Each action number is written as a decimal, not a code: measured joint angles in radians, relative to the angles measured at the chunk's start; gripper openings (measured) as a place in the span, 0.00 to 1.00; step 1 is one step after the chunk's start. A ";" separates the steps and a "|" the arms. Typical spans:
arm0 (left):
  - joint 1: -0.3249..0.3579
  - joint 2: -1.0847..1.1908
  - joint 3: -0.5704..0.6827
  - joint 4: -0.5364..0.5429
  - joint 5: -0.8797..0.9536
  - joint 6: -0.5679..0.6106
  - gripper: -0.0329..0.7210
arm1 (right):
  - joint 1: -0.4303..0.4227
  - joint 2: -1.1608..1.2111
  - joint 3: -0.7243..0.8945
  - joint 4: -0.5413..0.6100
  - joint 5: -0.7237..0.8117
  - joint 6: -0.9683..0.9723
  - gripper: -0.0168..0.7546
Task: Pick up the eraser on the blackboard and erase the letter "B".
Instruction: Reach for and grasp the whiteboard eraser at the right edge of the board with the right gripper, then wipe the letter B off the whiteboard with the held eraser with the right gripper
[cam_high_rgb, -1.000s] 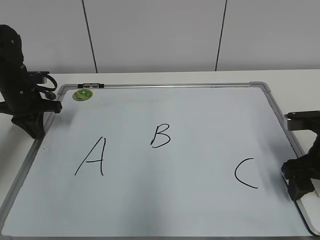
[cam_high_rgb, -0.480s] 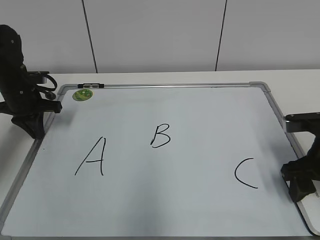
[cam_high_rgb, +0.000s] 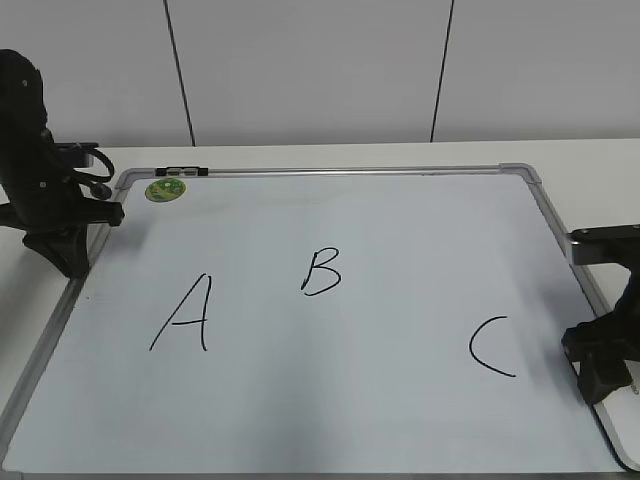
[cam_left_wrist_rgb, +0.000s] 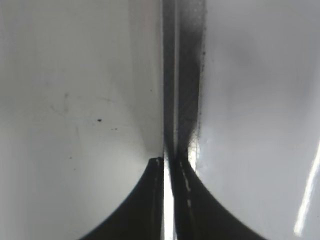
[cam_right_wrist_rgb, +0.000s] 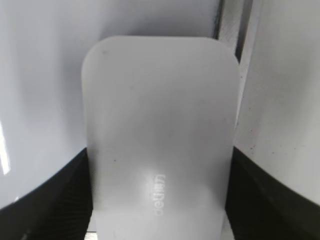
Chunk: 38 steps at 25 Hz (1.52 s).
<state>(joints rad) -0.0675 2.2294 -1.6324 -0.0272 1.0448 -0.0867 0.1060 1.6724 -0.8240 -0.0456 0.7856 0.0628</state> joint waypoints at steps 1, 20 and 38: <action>0.000 0.000 0.000 0.000 0.000 0.000 0.06 | 0.000 0.000 0.000 0.000 0.000 0.000 0.71; 0.000 0.000 0.000 0.000 0.000 0.000 0.06 | 0.105 0.151 -0.421 0.065 0.299 -0.063 0.71; 0.000 0.000 0.000 -0.002 0.000 0.000 0.06 | 0.265 0.529 -1.001 0.098 0.422 -0.090 0.71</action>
<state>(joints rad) -0.0675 2.2294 -1.6324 -0.0294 1.0448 -0.0867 0.3712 2.2015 -1.8252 0.0523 1.2080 -0.0274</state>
